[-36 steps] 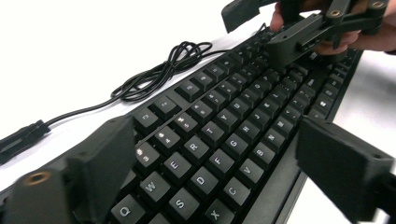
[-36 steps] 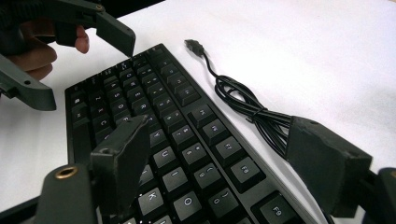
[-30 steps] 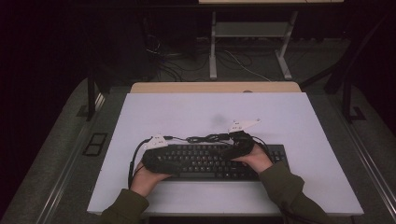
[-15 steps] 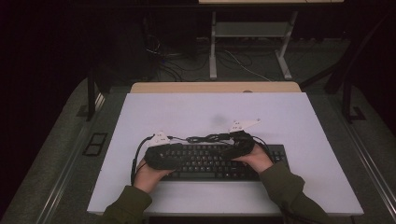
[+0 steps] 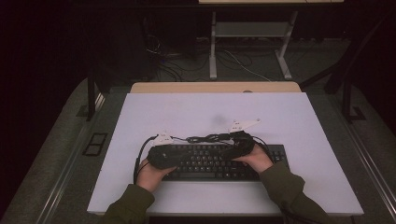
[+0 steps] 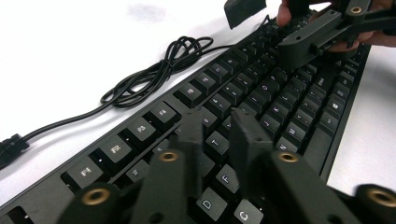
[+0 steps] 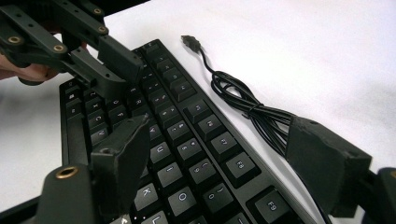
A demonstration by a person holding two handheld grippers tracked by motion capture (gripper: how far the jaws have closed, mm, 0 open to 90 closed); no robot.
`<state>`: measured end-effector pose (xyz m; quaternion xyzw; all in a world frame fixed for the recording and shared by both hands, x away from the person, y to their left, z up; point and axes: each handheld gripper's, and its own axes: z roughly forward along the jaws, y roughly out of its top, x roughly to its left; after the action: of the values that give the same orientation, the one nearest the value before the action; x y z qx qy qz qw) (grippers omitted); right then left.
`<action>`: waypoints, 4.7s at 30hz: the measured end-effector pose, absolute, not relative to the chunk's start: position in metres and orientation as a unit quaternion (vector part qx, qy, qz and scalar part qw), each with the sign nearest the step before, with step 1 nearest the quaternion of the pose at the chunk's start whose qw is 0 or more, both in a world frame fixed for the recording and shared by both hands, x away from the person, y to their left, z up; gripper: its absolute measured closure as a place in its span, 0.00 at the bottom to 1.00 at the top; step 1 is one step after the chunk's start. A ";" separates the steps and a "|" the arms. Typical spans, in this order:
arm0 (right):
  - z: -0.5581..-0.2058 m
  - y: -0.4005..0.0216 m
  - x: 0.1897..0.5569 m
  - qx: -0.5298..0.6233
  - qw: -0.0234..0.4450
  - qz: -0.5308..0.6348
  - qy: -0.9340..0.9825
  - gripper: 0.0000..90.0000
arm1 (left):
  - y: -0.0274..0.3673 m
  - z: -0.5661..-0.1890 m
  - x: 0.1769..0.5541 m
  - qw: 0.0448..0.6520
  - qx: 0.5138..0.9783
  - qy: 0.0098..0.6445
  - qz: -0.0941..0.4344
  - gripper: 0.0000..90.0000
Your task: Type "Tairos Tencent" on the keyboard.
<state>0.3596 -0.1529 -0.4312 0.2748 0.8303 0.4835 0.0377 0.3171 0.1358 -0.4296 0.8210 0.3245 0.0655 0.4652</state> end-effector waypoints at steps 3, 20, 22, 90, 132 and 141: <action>-0.431 -0.153 0.360 0.275 0.037 0.483 0.830 0.24 | 0.135 -0.430 0.318 0.461 0.823 0.325 0.064 0.90; -0.431 -0.154 0.360 0.275 0.038 0.481 0.832 0.24 | 0.128 -0.434 0.320 0.431 0.837 0.329 0.070 0.99; -0.431 -0.154 0.360 0.275 0.039 0.481 0.832 0.24 | 0.129 -0.435 0.321 0.428 0.839 0.329 0.070 0.99; -0.423 -0.159 0.357 0.268 0.025 0.482 0.834 0.28 | 0.152 -0.426 0.306 0.463 0.820 0.325 0.088 0.35; -0.429 -0.148 0.348 0.217 0.013 0.425 0.879 0.99 | 0.157 -0.428 0.306 0.463 0.817 0.330 0.101 0.23; -0.433 -0.146 0.348 0.217 0.016 0.408 0.887 0.99 | 0.158 -0.429 0.306 0.463 0.815 0.333 0.102 0.23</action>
<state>0.3482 -0.1459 -0.4331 0.2165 0.8866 0.4084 0.0158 0.3064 0.1577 -0.4285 0.8151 0.3328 0.1017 0.4631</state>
